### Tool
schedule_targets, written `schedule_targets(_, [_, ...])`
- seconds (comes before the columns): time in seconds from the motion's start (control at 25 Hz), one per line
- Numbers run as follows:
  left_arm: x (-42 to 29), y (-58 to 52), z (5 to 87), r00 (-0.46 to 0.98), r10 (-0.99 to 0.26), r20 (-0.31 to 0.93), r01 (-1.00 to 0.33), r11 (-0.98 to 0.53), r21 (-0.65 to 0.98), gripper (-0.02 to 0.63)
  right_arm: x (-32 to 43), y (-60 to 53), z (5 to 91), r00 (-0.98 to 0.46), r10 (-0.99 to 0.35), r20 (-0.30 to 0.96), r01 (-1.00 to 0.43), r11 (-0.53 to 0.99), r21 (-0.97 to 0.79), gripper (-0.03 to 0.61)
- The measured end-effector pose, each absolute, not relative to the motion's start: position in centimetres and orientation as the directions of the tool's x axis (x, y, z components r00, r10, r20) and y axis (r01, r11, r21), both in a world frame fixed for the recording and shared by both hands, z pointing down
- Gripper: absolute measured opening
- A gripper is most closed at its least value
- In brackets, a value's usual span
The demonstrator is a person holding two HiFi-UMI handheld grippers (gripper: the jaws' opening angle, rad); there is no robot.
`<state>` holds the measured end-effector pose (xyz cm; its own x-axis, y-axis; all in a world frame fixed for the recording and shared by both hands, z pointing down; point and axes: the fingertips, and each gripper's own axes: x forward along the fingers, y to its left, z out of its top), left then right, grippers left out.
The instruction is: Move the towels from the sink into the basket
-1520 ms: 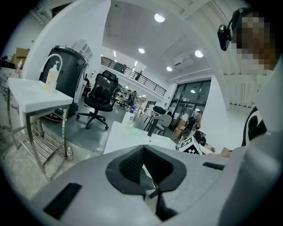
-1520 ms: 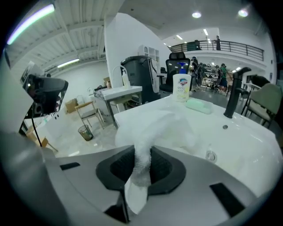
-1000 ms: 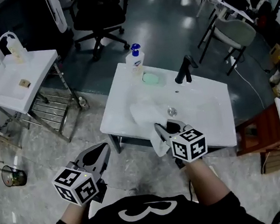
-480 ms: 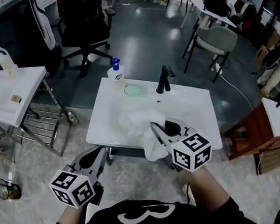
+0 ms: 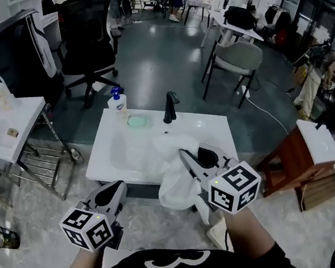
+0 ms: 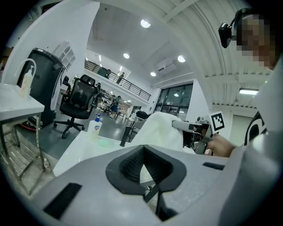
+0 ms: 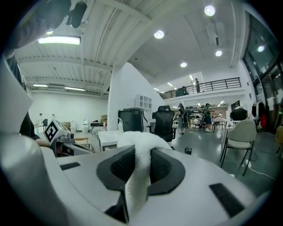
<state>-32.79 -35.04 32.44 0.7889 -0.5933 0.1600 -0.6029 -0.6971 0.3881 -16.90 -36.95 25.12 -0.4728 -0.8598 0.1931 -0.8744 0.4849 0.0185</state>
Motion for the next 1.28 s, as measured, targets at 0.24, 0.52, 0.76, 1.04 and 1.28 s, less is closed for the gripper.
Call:
schedule_targets(0.24, [-28.6, -32.0, 31.0, 0.82, -0.552, 0.15, -0.564, -0.737, 0.372, 0.005, -13.0, -32.3, 20.8, -0.44, -0.89, 0.123, -0.892, 0.449, 0.058, 0.063])
schedule_targets(0.52, [-23.1, -28.1, 29.6, 0.864, -0.484, 0.143, -0.501, -0.793, 0.347, 0.005, -7.6, -26.2, 17.4, -0.391, -0.919, 0.046, -0.918, 0.393, 0.056, 0.063])
schedule_targets(0.76, [-17.7, -24.4, 29.6, 0.899, -0.408, 0.159, -0.438, -0.835, 0.333, 0.005, -2.3, -20.6, 16.6, -0.319, -0.948, 0.004, -0.947, 0.319, 0.042, 0.064])
schedule_targets(1.04, [-10.4, -18.8, 31.0, 0.933, -0.305, 0.188, -0.353, -0.873, 0.336, 0.005, 4.9, -13.0, 17.7, -0.208, -0.978, 0.003, -0.978, 0.208, 0.017, 0.064])
schedule_targets(1.28, [-3.1, -13.7, 31.5, 0.962, -0.201, 0.184, -0.253, -0.91, 0.327, 0.005, 10.9, -6.3, 19.7, -0.114, -0.992, 0.051, -0.993, 0.115, 0.018, 0.064])
